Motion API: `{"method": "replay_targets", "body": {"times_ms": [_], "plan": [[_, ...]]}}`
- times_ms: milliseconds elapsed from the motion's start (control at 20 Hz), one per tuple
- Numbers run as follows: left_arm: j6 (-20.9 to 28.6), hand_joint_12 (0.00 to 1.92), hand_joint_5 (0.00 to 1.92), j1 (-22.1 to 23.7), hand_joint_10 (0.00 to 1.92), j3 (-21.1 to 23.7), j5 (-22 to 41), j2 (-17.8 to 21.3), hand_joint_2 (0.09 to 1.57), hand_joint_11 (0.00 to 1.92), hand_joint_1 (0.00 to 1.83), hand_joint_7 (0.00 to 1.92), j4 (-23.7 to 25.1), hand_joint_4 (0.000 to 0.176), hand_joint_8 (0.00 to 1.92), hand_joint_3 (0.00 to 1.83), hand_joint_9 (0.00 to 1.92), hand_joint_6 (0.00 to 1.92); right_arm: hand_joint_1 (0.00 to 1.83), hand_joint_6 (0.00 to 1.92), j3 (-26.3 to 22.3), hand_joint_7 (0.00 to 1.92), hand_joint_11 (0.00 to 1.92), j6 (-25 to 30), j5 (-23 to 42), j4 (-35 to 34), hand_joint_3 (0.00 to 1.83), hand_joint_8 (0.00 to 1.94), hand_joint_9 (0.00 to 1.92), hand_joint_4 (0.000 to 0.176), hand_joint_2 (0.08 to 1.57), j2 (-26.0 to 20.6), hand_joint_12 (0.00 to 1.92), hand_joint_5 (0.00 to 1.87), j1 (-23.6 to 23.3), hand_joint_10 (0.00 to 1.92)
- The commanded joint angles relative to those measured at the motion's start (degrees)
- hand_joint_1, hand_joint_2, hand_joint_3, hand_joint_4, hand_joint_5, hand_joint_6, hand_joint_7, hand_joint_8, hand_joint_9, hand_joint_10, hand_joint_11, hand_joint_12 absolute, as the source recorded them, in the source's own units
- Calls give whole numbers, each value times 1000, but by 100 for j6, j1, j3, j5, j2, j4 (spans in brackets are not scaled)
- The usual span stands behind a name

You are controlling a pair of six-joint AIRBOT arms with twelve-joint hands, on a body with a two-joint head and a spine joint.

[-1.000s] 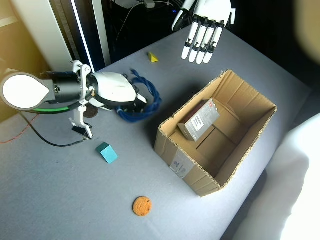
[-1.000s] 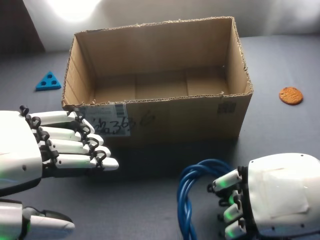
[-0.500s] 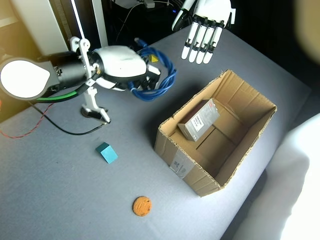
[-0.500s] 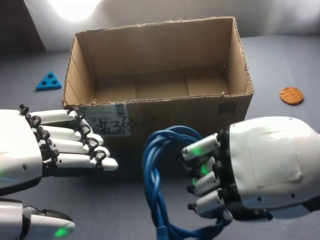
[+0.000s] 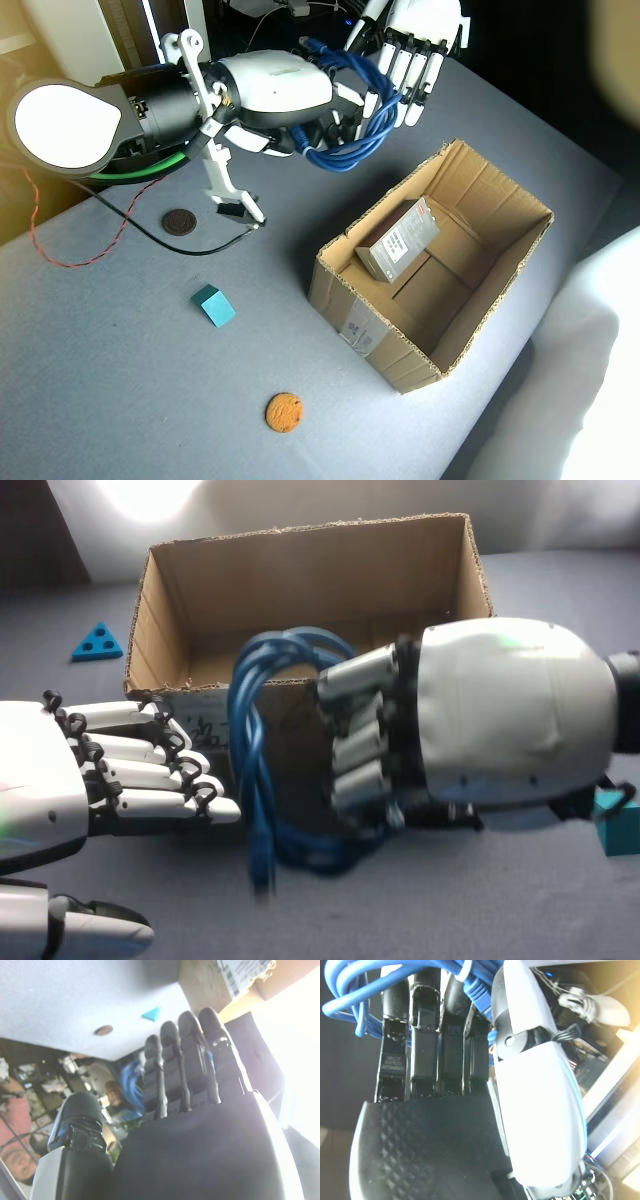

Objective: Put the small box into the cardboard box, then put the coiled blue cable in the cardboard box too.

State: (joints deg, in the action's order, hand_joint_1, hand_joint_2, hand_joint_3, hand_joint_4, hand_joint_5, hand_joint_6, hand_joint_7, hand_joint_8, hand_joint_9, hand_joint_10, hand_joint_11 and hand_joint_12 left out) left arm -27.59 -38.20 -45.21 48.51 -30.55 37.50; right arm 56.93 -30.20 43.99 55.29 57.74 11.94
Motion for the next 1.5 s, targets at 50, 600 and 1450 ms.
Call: {"method": "replay_targets", "body": {"times_ms": [50,600,1450], "plan": [[-8,835,357,82,12,10,553,31,1341,0,17,405,-213,0,9,0,361,9,1200,1158,133,877,437,-292,275,-833,0,1085,1014,1,1160,-6,1182,917,-123,15],[-6,859,358,85,7,23,554,32,1350,0,2,414,-212,0,8,1,369,7,1201,1185,928,836,456,-1130,85,-2226,0,1127,1037,0,1172,339,1181,915,-346,20],[21,883,366,87,9,15,554,32,1350,0,14,433,-151,0,8,0,400,7,1205,1154,1917,898,499,-1122,-127,-2648,1,1050,1065,1,1153,974,1151,922,-236,17]]}}
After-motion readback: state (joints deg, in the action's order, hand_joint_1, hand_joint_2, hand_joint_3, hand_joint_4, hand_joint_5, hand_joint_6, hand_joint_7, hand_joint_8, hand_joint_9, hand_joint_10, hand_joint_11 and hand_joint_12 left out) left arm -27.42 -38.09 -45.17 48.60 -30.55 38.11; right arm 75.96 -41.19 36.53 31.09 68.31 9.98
